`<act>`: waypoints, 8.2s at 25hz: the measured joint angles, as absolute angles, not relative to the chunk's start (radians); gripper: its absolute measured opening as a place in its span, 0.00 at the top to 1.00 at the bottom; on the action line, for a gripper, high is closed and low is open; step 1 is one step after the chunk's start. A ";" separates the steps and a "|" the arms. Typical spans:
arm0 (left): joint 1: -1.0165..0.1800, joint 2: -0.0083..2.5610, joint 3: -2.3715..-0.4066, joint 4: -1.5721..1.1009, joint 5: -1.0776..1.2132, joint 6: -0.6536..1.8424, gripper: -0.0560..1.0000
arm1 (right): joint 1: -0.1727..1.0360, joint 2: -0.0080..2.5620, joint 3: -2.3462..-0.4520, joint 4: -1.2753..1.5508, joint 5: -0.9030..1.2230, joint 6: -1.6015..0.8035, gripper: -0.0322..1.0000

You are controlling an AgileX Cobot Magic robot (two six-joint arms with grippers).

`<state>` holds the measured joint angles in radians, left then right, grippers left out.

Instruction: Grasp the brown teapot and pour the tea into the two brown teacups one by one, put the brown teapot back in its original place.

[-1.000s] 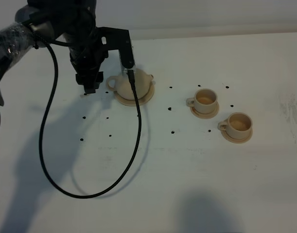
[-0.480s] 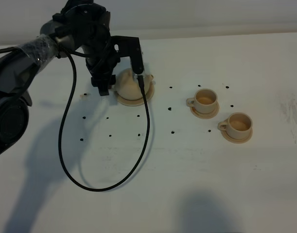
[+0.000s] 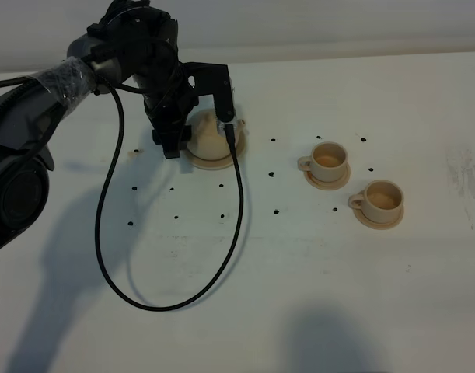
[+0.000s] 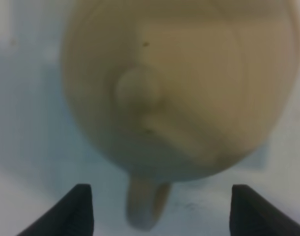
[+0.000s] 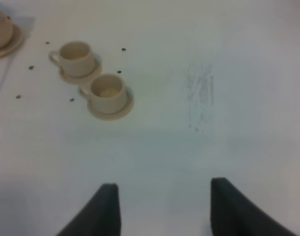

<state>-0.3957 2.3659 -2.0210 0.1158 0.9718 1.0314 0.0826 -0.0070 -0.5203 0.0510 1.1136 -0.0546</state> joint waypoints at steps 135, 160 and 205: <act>-0.374 2.442 -2.179 0.026 1.126 0.703 0.87 | 0.083 -0.007 -0.520 0.051 1.114 -0.055 0.57; -0.534 2.369 -2.248 -0.036 1.097 0.910 0.87 | 0.083 -0.007 -0.520 0.052 1.114 -0.055 0.57; -0.830 2.425 -2.250 0.223 0.947 1.033 0.87 | 0.083 -0.007 -0.520 0.063 1.114 -0.055 0.57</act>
<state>-0.8301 2.4252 -2.2504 0.2234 0.9469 1.0334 0.0826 -0.0070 -0.5203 0.0631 1.1136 -0.0546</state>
